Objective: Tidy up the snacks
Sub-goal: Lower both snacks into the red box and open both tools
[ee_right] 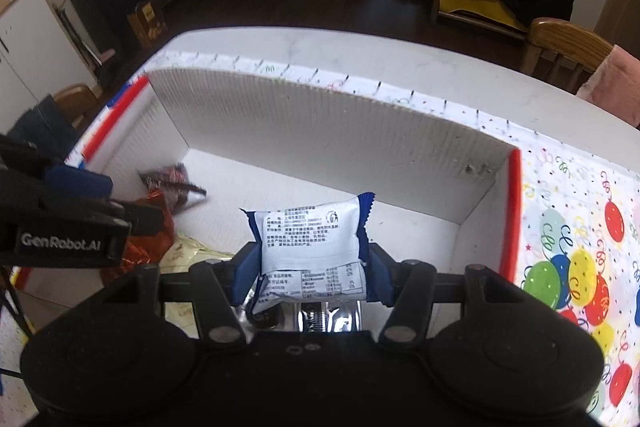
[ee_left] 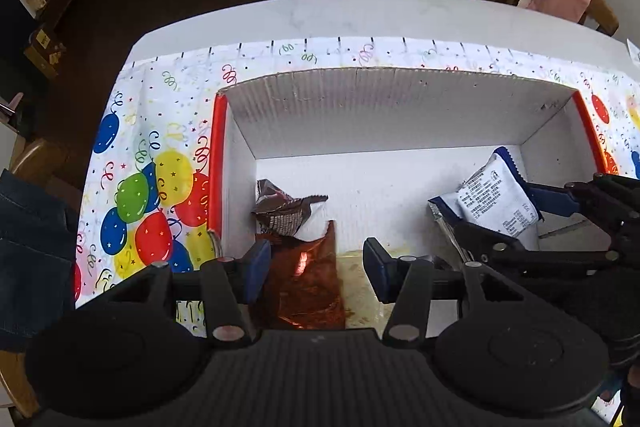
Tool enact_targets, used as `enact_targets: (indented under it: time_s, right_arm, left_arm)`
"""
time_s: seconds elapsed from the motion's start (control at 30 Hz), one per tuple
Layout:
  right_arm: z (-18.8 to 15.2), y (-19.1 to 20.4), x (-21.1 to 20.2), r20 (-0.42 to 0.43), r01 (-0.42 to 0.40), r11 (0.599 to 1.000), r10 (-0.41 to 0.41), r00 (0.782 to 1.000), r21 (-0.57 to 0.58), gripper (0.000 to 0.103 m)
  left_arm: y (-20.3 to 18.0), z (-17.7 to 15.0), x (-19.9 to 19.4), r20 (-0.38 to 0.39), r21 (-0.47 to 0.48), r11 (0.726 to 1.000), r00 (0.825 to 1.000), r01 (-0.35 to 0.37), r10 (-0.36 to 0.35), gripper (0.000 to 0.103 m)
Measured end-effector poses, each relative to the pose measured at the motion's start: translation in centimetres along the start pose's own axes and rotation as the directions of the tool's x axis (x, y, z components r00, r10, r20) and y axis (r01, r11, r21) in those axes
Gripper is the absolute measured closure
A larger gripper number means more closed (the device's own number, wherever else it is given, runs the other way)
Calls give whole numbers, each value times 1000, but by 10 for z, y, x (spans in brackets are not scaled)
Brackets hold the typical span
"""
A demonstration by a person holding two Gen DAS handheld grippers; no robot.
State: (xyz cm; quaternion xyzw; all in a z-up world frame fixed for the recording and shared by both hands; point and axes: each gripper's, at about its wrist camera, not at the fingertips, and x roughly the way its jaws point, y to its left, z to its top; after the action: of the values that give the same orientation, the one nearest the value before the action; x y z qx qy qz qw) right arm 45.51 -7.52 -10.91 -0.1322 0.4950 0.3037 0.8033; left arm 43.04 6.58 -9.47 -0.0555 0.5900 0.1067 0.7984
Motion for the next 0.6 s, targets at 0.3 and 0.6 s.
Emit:
enact_targets:
  time_s: [0.3,0.6]
  right_arm:
    - [-2,2,18,-35,16,999,-18,999,-50,44]
    - [-2,6,11,-18,10,999,-11,1000,-47,40]
  left_arm:
    - [1,1,7,-17,2,1000,1000,0,0,53]
    - [0,-5,-4,13,8,1000,1000,14,-15,53]
